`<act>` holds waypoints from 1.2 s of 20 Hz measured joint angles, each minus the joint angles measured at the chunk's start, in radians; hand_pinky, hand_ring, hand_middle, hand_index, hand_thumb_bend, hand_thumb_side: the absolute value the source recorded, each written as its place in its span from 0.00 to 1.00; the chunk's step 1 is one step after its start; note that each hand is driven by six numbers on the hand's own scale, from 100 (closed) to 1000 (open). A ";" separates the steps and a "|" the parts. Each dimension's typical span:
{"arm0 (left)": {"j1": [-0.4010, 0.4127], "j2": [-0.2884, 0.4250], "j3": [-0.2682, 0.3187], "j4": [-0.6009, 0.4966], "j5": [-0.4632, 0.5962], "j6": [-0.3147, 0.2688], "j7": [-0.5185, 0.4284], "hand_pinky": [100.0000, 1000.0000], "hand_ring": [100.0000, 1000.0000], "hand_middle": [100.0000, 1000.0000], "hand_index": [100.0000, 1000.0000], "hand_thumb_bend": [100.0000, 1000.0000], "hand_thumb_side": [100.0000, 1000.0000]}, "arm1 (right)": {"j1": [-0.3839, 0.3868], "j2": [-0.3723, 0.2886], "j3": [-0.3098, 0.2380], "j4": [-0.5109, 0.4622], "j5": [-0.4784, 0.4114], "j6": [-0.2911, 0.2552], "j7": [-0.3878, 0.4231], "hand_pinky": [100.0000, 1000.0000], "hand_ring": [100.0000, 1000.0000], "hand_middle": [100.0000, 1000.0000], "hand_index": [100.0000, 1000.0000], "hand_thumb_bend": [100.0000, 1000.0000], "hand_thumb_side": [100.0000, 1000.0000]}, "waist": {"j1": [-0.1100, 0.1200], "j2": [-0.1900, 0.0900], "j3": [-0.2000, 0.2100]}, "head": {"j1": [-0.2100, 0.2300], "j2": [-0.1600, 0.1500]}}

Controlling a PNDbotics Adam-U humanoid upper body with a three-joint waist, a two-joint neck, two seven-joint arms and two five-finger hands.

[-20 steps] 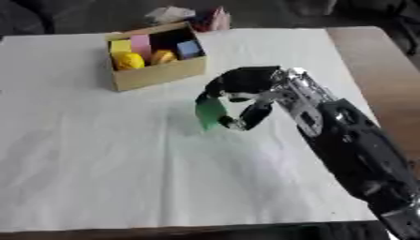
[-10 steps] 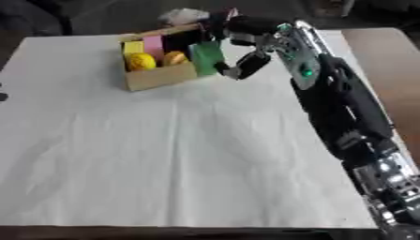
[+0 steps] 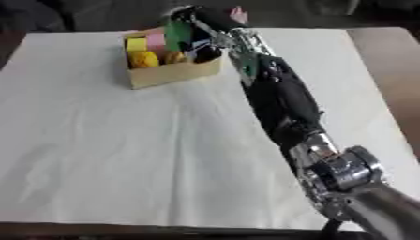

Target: Pick up objects on the table and place them in the box.

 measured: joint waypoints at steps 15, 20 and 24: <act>0.007 0.001 0.002 0.008 -0.004 0.004 0.003 0.83 0.66 0.66 0.78 0.00 0.62 | 0.082 -0.013 0.025 -0.125 -0.140 0.074 -0.175 0.77 0.74 0.85 0.99 0.00 0.30 | -0.041 -0.004 -0.040 | 0.024 0.000; 0.023 0.010 0.015 0.021 -0.022 0.002 0.026 0.83 0.67 0.67 0.78 0.00 0.62 | 0.341 -0.110 0.078 -0.493 -0.646 -0.027 -0.101 0.71 0.67 0.74 0.95 0.00 0.42 | -0.076 -0.014 -0.083 | 0.074 0.000; 0.030 0.015 0.024 0.024 -0.040 -0.005 0.046 0.83 0.67 0.68 0.78 0.00 0.60 | 0.596 -0.122 0.073 -0.780 -0.868 -0.061 -0.019 0.69 0.66 0.72 0.94 0.00 0.44 | -0.081 -0.013 -0.110 | 0.128 0.000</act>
